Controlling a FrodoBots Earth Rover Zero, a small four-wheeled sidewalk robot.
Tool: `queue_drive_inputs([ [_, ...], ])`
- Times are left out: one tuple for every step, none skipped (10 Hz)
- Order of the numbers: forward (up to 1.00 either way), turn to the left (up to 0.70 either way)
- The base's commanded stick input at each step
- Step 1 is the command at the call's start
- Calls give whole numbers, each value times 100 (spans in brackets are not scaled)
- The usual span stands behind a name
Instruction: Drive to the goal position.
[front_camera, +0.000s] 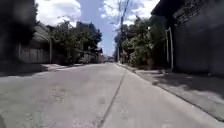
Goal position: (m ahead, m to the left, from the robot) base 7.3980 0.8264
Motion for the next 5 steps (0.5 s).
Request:
queue_drive_inputs([
  [100, 5],
  [100, 0],
  [100, 0],
  [100, 0],
  [100, 0],
])
